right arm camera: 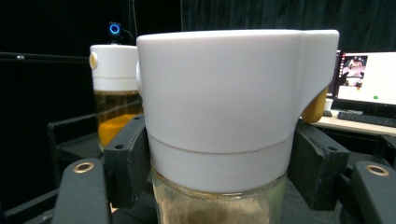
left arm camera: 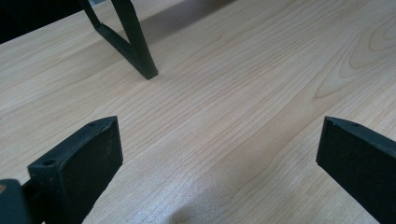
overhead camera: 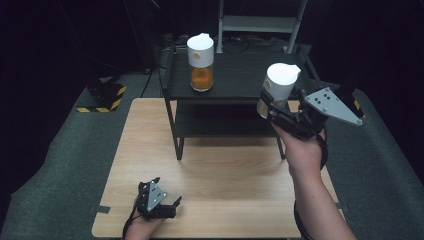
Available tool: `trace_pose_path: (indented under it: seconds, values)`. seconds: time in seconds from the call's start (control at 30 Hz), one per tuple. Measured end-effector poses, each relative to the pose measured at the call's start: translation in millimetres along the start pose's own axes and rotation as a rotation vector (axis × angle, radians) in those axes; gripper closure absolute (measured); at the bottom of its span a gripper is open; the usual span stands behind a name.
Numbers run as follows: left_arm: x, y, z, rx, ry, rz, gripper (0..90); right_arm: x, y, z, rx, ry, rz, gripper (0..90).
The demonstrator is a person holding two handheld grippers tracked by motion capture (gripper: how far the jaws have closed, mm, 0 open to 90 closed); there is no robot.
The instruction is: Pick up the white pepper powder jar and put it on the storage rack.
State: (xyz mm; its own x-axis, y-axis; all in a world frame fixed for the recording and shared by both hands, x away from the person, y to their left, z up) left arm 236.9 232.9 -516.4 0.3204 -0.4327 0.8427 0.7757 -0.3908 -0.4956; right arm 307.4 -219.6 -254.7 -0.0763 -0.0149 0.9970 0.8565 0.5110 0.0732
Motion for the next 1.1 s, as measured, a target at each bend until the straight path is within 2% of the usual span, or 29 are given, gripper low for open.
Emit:
trace_pose_path:
  seconds: [0.57,1.1]
  values:
    - [-0.7,-0.5,0.9,-0.008,-0.002,-0.006,0.7,10.8,41.1,-10.8,-0.039,0.026,-0.001,30.3]
    - [-2.2,-1.9,3.6,-0.018,-0.013,-0.015,0.7,13.7,68.0,-14.5,-0.064,0.019,0.008,30.3]
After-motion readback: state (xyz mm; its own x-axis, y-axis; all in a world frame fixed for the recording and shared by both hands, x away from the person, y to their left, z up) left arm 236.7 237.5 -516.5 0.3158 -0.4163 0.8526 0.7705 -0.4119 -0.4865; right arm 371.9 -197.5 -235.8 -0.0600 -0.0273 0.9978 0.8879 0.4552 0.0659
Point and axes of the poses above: each handheld gripper's, and its own axes: y roughly forward along the jaws, x roughly out of its top, z roughly to its left, the point moved 7 cm from there along y, roughly forward along the jaws, and after that the axes turned 2 degrees about z, right-handed, at the moved point
